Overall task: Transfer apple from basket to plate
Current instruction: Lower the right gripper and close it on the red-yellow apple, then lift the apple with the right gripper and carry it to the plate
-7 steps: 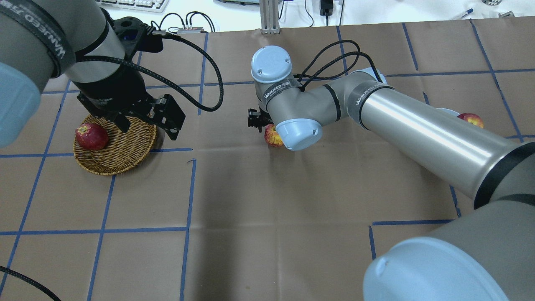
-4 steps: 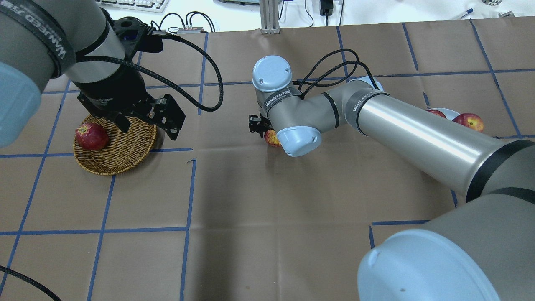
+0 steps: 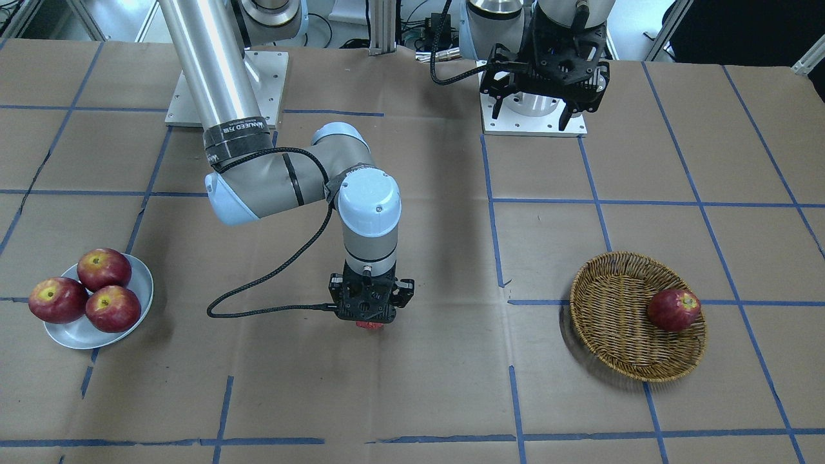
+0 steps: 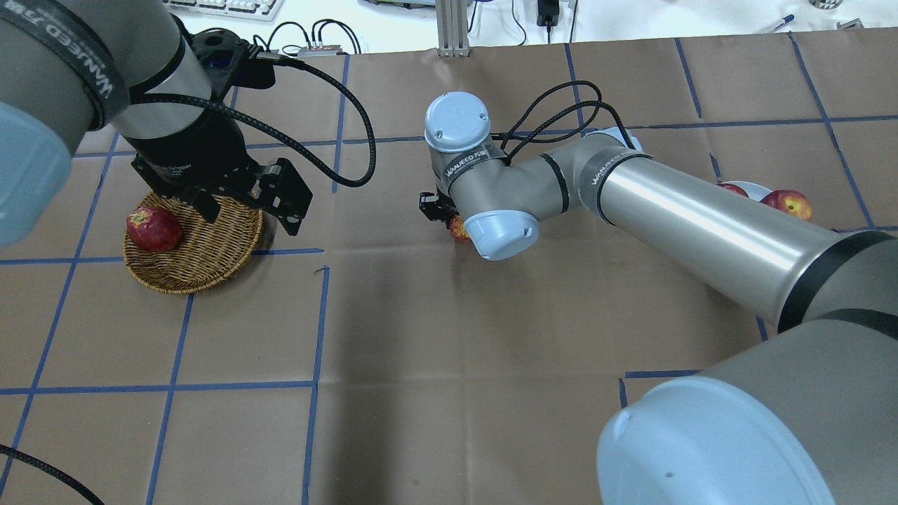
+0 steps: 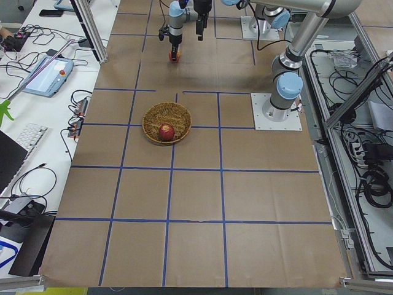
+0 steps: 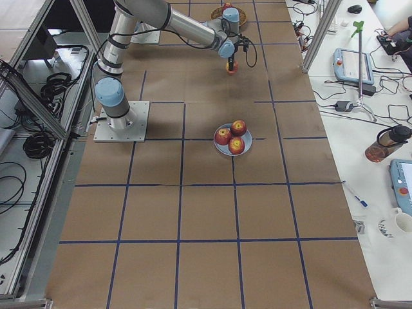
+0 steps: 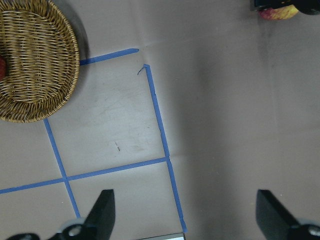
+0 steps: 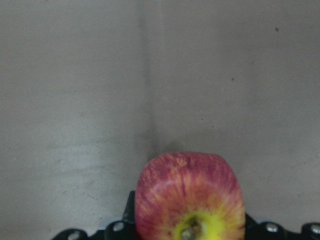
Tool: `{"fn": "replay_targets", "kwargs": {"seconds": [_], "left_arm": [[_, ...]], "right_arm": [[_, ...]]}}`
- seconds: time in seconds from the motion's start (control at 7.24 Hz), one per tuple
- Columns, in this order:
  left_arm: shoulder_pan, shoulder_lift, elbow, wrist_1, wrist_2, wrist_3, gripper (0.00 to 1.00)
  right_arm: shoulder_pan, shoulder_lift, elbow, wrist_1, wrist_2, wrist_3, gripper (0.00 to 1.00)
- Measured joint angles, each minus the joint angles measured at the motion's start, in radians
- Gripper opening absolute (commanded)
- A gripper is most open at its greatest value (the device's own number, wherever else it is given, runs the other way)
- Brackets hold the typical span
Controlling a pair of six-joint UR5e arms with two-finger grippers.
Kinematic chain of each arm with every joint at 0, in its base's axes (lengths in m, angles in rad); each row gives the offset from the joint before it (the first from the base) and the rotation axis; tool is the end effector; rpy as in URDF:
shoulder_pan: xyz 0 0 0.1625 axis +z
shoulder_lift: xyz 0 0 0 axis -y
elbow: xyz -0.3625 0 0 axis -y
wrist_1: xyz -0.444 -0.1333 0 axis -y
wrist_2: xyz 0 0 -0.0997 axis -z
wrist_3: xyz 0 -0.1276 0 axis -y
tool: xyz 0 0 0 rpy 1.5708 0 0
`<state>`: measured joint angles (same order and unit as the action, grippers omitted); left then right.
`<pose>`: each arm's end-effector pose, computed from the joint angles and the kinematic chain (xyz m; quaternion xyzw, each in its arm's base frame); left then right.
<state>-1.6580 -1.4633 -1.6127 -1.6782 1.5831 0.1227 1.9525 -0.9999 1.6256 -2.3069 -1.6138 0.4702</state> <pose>-0.1746 -0.4851 0.4204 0.1049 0.9942 0.0210 0.0058 0.3678 -0.5732 0.0918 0.0453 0.9972 -0.0591 0.0032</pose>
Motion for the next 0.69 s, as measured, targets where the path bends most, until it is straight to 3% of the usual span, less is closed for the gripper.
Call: {"fn": "replay_targets", "kwargs": {"seconds": [0.28,0.69], "left_arm": [[0.0,0.0,0.0,0.0,0.0,0.0,0.99],[0.0,-0.001,0.0,0.0,0.0,0.0,0.99]], "right_arm": [[-0.014,-0.042,-0.03,0.039,0.004,-0.003,0.41],[-0.14,-0.214,-0.035,0.255,0.004,-0.104,0.41]]}}
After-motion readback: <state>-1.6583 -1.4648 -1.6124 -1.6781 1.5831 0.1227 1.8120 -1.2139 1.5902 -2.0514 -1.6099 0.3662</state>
